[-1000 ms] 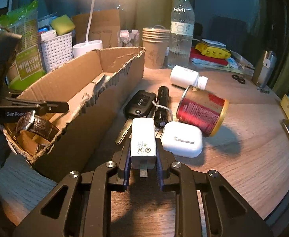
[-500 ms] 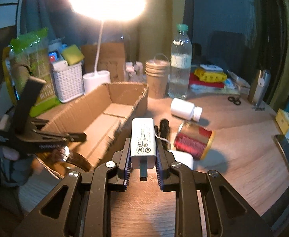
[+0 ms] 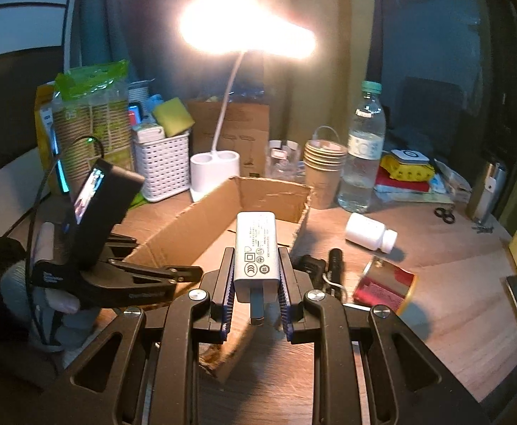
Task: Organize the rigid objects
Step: 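Carry the white charger into the box and release it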
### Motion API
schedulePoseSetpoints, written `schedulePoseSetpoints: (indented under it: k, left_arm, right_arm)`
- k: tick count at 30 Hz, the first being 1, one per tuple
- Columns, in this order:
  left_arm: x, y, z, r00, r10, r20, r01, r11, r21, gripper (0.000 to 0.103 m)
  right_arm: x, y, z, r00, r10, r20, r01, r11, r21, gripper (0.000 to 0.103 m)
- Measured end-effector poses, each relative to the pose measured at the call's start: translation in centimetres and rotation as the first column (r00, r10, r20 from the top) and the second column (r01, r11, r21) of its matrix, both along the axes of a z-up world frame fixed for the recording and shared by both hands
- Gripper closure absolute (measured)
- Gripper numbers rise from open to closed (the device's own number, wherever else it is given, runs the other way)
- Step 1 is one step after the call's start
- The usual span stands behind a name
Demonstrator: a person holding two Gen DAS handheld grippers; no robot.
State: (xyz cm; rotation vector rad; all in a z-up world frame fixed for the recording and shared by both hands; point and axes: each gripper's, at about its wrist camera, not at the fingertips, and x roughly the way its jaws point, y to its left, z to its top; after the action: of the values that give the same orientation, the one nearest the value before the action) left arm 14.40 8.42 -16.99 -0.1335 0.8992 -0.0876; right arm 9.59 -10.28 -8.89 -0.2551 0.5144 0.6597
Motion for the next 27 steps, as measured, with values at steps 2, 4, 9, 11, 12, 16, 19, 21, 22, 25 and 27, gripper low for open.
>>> schedulePoseSetpoints:
  k: [2,4,9,11,12,16,19,21,22,25,27]
  left_arm:
    - [0.0,0.0,0.0,1.0,0.0,0.0,0.0,1.0,0.0,0.072]
    - [0.0,0.0,0.0,1.0,0.0,0.0,0.0,1.0,0.0,0.072]
    - [0.0,0.0,0.0,1.0,0.0,0.0,0.0,1.0,0.0,0.072]
    - [0.0,0.0,0.0,1.0,0.0,0.0,0.0,1.0,0.0,0.072]
    - [0.0,0.0,0.0,1.0,0.0,0.0,0.0,1.0,0.0,0.072]
    - [0.0,0.0,0.0,1.0,0.0,0.0,0.0,1.0,0.0,0.072]
    - [0.0,0.0,0.0,1.0,0.0,0.0,0.0,1.0,0.0,0.072]
    - [0.0,0.0,0.0,1.0,0.0,0.0,0.0,1.0,0.0,0.072]
    - [0.0,0.0,0.0,1.0,-0.001,0.0,0.001,1.0,0.0,0.072]
    - [0.0,0.0,0.0,1.0,-0.002,-0.001,0.002,1.0,0.001,0.072]
    - [0.0,-0.2,0.0,1.0,-0.005,0.0,0.005,1.0,0.003,0.072]
  right_arm:
    - [0.0,0.5,-0.3,1.0,0.01,-0.006,-0.01,1.0,-0.004,0.08]
    - [0.1,0.8,-0.6,1.0,0.017,-0.013,-0.017,1.0,-0.006,0.08]
    - [0.3,1.4,-1.6,0.999,0.022,-0.039,-0.023,1.0,-0.021,0.08]
    - [0.5,1.6,-2.1,0.999,0.022,-0.048,-0.023,0.999,-0.03,0.08]
    - [0.6,1.7,-2.4,0.998,0.021,-0.053,-0.023,0.999,-0.035,0.08]
    - [0.9,2.0,-3.1,0.997,0.02,-0.074,-0.024,0.998,-0.05,0.08]
    - [1.0,2.1,-3.5,0.997,0.021,-0.079,-0.025,0.998,-0.058,0.08]
    - [1.1,2.1,-3.6,0.996,0.022,-0.084,-0.027,0.998,-0.06,0.08]
    - [1.1,2.1,-3.6,0.996,0.023,-0.083,-0.028,0.998,-0.06,0.08]
    - [1.1,2.1,-3.6,0.996,0.025,-0.087,-0.03,0.998,-0.057,0.08]
    - [1.1,2.1,-3.7,0.996,0.021,-0.089,-0.027,0.998,-0.057,0.08]
